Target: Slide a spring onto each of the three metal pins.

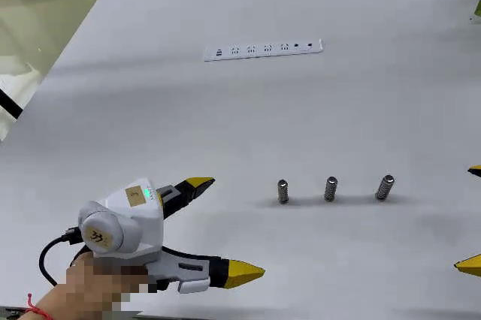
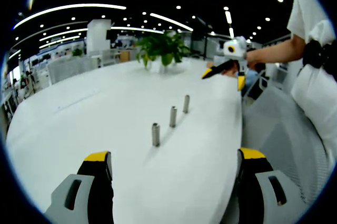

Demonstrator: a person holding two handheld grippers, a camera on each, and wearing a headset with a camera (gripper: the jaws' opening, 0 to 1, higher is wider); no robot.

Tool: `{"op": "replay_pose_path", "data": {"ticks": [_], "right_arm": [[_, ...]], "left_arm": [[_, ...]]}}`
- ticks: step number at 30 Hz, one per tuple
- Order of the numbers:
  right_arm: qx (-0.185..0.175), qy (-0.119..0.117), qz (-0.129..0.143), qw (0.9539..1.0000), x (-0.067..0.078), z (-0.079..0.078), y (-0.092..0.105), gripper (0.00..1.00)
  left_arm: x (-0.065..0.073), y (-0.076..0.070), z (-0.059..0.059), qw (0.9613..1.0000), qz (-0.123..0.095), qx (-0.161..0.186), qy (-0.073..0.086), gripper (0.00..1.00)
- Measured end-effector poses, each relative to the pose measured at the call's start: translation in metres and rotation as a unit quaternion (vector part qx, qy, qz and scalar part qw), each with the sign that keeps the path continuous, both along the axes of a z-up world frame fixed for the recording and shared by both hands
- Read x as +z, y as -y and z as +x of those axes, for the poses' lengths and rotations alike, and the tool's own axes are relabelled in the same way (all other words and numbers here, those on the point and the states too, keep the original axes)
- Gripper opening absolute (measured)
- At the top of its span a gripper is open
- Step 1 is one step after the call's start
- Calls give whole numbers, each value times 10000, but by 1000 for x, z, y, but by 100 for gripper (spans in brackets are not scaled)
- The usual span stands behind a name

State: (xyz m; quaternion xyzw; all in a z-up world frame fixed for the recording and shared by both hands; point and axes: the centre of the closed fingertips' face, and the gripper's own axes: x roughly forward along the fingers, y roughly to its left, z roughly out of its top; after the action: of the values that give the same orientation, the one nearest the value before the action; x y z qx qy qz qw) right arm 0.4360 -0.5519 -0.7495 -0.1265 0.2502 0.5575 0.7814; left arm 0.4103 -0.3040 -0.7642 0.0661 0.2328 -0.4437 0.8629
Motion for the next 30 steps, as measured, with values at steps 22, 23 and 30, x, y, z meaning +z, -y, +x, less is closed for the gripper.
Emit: {"op": "replay_pose_path", "data": {"ticks": [22,23,30], "right_arm": [[69,92,-48,9999,5,5,3,88],[74,98,-45,9999,7,4,2,88],[73,115,-42,9999,9,3,0,87]], "left_arm": [[3,1,3,9999,63,-80,69,100],[3,1,3,9999,72,-82,78,100],[4,2,2,9999,62,-85,71,100]]}}
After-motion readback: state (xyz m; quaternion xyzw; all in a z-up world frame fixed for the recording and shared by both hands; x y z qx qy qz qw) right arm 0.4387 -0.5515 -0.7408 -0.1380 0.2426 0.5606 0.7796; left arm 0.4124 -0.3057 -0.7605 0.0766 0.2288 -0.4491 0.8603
